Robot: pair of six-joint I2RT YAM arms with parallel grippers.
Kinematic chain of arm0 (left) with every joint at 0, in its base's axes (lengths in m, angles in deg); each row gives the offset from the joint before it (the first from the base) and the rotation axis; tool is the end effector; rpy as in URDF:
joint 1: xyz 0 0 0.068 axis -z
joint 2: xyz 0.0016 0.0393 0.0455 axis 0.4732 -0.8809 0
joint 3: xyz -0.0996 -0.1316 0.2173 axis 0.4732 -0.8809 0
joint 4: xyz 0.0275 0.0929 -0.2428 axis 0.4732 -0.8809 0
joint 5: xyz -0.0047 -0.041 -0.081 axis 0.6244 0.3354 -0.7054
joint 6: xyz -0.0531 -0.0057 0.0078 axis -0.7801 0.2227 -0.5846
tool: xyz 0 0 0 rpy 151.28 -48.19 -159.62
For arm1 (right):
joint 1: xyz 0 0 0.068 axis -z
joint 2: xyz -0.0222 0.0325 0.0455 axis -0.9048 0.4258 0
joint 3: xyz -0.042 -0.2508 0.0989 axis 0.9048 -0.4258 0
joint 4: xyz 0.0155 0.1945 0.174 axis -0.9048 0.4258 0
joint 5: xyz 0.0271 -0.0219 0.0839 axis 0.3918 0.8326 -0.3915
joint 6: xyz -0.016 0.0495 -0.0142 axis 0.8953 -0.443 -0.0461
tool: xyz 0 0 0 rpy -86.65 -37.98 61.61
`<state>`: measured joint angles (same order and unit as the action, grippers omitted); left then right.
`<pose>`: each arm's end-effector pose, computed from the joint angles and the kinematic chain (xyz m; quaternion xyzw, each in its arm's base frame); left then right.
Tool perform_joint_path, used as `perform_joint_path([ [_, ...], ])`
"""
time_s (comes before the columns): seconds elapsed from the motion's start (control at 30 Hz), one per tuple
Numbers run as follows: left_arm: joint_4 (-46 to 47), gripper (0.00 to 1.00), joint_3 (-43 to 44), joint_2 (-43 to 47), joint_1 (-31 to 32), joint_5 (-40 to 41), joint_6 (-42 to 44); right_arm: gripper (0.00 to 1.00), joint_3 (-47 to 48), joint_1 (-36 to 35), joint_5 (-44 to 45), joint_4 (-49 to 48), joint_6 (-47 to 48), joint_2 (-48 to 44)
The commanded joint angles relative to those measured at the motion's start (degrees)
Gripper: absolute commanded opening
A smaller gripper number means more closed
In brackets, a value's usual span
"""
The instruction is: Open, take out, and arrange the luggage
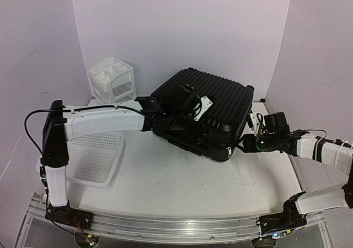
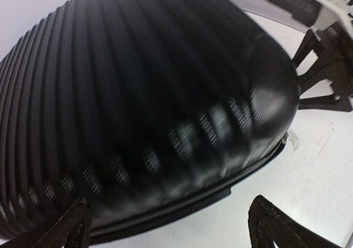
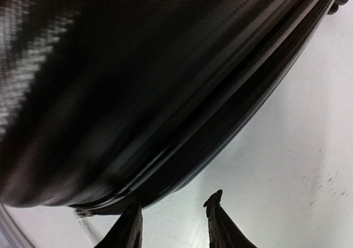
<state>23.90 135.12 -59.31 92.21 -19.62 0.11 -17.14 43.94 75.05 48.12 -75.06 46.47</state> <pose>0.2149 -0.4192 0.2975 0.4590 0.7534 -0.1194 0.4555 0.2190 0.0915 0.1962 -0.0956 0.9139 0.2071 0.3358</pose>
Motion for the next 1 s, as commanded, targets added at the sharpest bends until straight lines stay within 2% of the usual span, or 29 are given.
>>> perform_joint_path([
  [0.0, -4.2, 0.98, -7.6, 12.0, -2.5, -4.3, -13.5, 0.47, 0.5, -0.1, -11.8, 3.3, -1.4, -5.5],
  [0.17, -0.7, 0.91, -17.4, 16.7, -3.3, -12.1, -40.1, 0.55, -0.6, -0.2, -15.3, 3.1, -0.3, -7.7],
  [0.23, 3.7, 0.83, -21.6, 16.4, -4.3, -16.0, -53.6, 0.56, -0.7, -0.2, -16.6, 2.4, 0.2, -7.6],
  [0.3, 12.1, 0.78, -26.4, 15.8, -5.1, -19.3, -63.7, 0.56, -1.0, -0.3, -16.9, 1.5, 0.2, -7.5],
  [0.37, 16.6, 0.78, -28.5, 15.1, -6.1, -17.7, -70.3, 0.56, -0.8, -0.4, -17.0, 1.4, 0.2, -7.4],
  [0.5, 24.1, 0.84, -32.4, 13.4, -7.1, -10.6, -86.0, 0.58, -1.5, -0.4, -15.7, 1.4, 0.0, -8.2],
  [0.57, 28.5, 0.84, -33.8, 10.8, -7.6, -9.9, -92.6, 0.58, -1.9, -0.3, -14.8, 1.4, -0.5, -8.4],
  [0.63, 33.2, 0.83, -34.6, 7.4, -8.5, -11.1, -98.9, 0.59, -2.4, -0.4, -14.9, 0.8, -1.1, -8.6],
  [0.73, 38.9, 0.76, -35.7, 3.5, -9.2, -10.9, -104.7, 0.59, -3.1, -0.5, -14.9, 0.5, -1.6, -9.1],
  [0.97, 42.3, 0.65, -35.1, -1.1, -9.6, -6.2, -105.4, 0.60, -5.1, -0.6, -11.8, 1.2, -1.7, -11.6],
])
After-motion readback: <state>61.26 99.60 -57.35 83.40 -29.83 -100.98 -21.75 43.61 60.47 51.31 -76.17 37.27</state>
